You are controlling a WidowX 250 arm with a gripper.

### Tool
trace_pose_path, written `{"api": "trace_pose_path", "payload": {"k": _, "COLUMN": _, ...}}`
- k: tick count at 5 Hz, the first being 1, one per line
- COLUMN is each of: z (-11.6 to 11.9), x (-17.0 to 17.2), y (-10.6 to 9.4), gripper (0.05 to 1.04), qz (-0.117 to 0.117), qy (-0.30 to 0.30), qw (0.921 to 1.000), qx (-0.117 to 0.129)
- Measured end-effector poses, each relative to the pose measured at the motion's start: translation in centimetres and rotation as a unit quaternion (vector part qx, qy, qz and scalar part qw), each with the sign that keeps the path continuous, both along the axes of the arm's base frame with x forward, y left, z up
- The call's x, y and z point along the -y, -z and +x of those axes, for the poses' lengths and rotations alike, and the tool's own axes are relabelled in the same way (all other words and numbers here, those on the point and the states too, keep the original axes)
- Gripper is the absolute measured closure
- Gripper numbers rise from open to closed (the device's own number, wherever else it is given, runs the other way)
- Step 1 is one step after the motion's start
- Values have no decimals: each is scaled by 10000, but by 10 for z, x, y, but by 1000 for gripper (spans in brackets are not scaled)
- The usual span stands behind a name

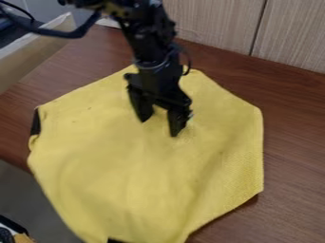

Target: Move the cloth to the center of the table

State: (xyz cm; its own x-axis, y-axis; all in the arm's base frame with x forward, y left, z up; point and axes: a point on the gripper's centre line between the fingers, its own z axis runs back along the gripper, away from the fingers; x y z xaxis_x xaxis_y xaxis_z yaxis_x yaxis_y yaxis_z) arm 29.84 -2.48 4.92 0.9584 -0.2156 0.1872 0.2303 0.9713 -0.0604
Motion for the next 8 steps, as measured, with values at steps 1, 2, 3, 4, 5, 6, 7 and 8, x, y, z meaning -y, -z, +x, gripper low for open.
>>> {"api": "trace_pose_path", "payload": {"k": 1, "z": 28, "x": 9, "y": 4, "gripper": 84, "qz": -11, "qy": 95, "qw": 9999, "qx": 74}}
{"api": "trace_pose_path", "payload": {"k": 2, "z": 55, "x": 16, "y": 7, "gripper": 84, "qz": -10, "qy": 145, "qw": 9998, "qx": 100}}
{"api": "trace_pose_path", "payload": {"k": 3, "z": 77, "x": 21, "y": 8, "gripper": 84, "qz": -25, "qy": 200, "qw": 9997, "qx": 138}}
{"api": "trace_pose_path", "payload": {"k": 4, "z": 86, "x": 25, "y": 8, "gripper": 84, "qz": -64, "qy": 228, "qw": 9995, "qx": 207}}
{"api": "trace_pose_path", "payload": {"k": 5, "z": 80, "x": 28, "y": 10, "gripper": 84, "qz": 11, "qy": 269, "qw": 9993, "qx": 242}}
{"api": "trace_pose_path", "payload": {"k": 6, "z": 73, "x": 30, "y": 3, "gripper": 88, "qz": 0, "qy": 294, "qw": 9992, "qx": 279}}
{"api": "trace_pose_path", "payload": {"k": 7, "z": 63, "x": 36, "y": 1, "gripper": 85, "qz": -101, "qy": 322, "qw": 9993, "qx": 182}}
{"api": "trace_pose_path", "payload": {"k": 8, "z": 52, "x": 40, "y": -1, "gripper": 84, "qz": -132, "qy": 353, "qw": 9992, "qx": 102}}
